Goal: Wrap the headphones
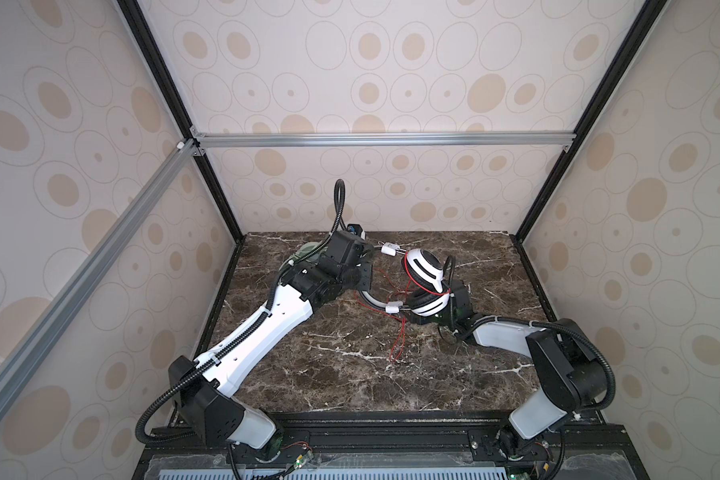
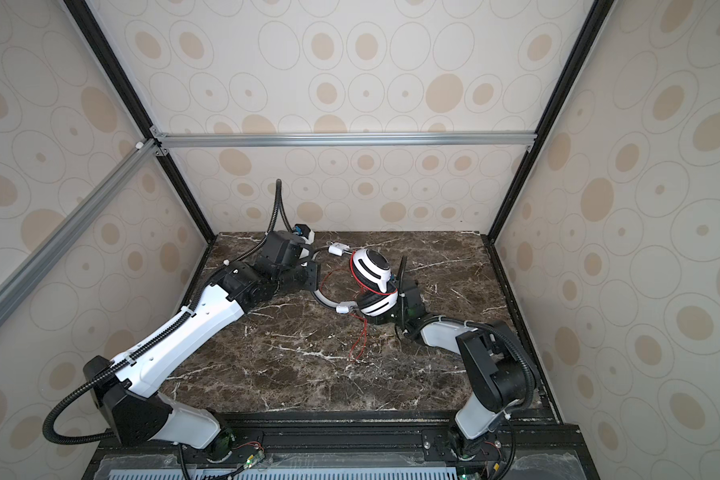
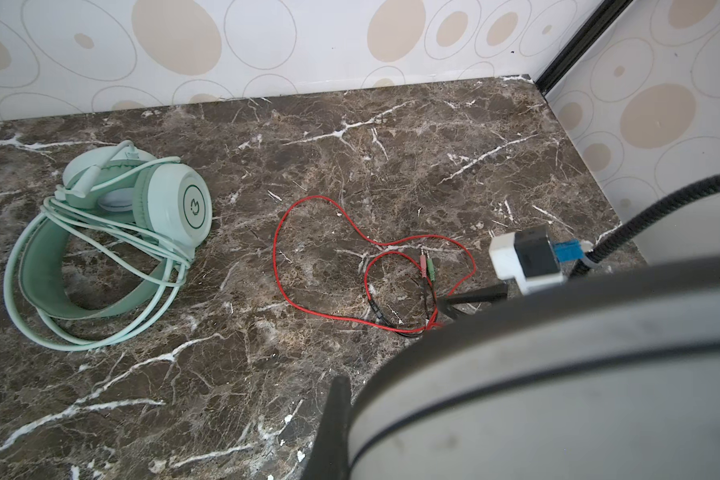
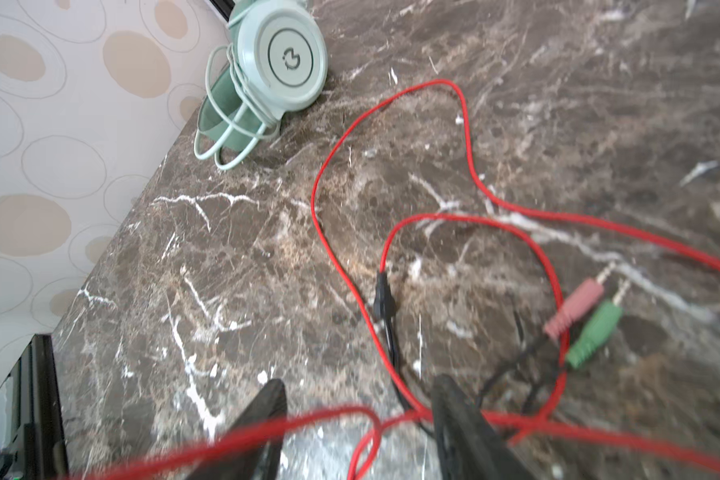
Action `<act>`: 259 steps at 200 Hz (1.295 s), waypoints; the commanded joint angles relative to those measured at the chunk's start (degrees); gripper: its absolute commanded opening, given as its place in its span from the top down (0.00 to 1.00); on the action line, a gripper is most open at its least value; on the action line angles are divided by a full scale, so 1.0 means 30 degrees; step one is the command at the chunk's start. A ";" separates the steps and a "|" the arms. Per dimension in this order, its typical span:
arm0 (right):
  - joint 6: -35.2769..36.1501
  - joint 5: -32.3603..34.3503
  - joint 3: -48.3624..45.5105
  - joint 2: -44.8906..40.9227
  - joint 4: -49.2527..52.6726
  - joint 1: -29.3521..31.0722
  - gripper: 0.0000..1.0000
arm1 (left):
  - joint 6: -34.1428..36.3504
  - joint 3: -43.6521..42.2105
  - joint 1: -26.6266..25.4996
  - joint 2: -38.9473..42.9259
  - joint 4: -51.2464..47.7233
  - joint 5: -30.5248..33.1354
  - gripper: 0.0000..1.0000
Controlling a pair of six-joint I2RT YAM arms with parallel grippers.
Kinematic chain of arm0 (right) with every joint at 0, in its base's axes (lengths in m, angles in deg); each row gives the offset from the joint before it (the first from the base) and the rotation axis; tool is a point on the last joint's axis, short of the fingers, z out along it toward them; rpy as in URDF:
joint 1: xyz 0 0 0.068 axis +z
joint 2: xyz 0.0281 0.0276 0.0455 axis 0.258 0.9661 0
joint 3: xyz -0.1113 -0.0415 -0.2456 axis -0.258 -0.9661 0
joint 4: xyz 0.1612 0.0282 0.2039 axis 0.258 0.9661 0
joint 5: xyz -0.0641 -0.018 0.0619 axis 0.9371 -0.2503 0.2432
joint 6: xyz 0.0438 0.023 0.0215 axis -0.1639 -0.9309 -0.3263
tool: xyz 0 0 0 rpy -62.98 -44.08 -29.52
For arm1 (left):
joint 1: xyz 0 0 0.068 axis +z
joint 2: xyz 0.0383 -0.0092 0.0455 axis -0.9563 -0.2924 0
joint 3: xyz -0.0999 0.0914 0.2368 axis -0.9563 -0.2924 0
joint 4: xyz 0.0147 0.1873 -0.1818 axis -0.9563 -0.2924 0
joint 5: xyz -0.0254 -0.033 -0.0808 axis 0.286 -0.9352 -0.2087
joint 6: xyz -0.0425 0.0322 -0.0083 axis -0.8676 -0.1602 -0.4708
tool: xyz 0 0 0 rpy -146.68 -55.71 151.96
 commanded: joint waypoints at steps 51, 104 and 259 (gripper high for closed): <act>-0.0153 0.2778 0.2092 0.0891 0.0386 0.0145 0.71 | -0.1060 0.0825 0.0020 0.1496 0.1333 -0.0736 1.00; 0.2184 0.5551 0.5614 -0.2486 0.5665 0.0153 1.00 | -0.3155 0.9915 0.0282 -0.1418 -0.5109 -0.0156 1.00; 0.5410 0.7238 2.0110 -0.1932 2.2336 0.0030 1.00 | -0.5208 1.3913 0.2210 -0.2394 -0.3856 -0.2200 1.00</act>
